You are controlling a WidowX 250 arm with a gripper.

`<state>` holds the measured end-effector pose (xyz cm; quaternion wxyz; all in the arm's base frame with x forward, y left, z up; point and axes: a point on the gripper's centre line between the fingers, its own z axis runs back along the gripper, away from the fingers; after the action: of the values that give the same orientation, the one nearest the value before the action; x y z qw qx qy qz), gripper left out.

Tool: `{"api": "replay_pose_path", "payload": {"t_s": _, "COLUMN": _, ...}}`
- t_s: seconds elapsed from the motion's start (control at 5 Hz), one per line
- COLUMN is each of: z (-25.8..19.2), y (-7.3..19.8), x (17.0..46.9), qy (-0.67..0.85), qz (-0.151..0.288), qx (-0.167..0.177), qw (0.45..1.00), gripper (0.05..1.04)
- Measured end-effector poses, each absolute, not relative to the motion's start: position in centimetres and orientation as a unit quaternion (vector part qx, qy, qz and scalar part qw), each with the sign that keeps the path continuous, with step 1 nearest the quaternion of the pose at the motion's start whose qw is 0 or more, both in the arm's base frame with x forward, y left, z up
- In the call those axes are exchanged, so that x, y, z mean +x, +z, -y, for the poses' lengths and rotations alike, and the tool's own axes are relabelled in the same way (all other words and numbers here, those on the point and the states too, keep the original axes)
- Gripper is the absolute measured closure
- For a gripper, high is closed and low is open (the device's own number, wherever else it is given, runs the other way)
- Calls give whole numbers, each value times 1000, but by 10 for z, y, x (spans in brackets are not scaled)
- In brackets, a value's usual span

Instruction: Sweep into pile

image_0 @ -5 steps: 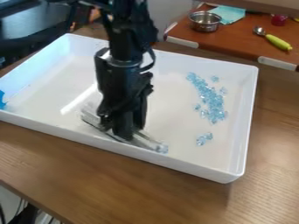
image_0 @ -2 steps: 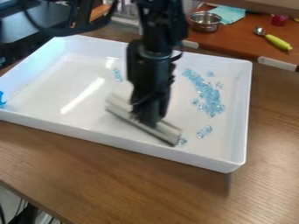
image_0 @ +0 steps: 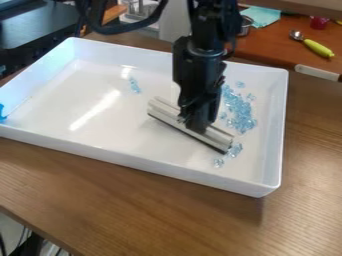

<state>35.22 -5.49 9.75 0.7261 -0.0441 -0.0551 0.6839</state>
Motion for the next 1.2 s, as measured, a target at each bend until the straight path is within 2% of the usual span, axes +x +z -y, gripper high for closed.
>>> {"api": "replay_pose_path", "payload": {"t_s": 0.6, "z": 63, "y": 102, "x": 402, "qy": 628, "qz": 63, "qx": -43, "qw": 775, "gripper": 748}}
{"api": "replay_pose_path", "payload": {"t_s": 0.8, "z": 64, "y": 105, "x": 399, "qy": 593, "qz": 53, "qx": -39, "qw": 802, "gripper": 748}}
{"api": "replay_pose_path", "payload": {"t_s": 1.0, "z": 48, "y": 161, "x": 388, "qy": 560, "qz": 87, "qx": -78, "qw": 821, "gripper": 748}}
{"api": "replay_pose_path", "payload": {"t_s": 1.2, "z": 12, "y": 179, "x": 368, "qy": 519, "qz": 54, "qx": -67, "qw": 850, "gripper": 748}}
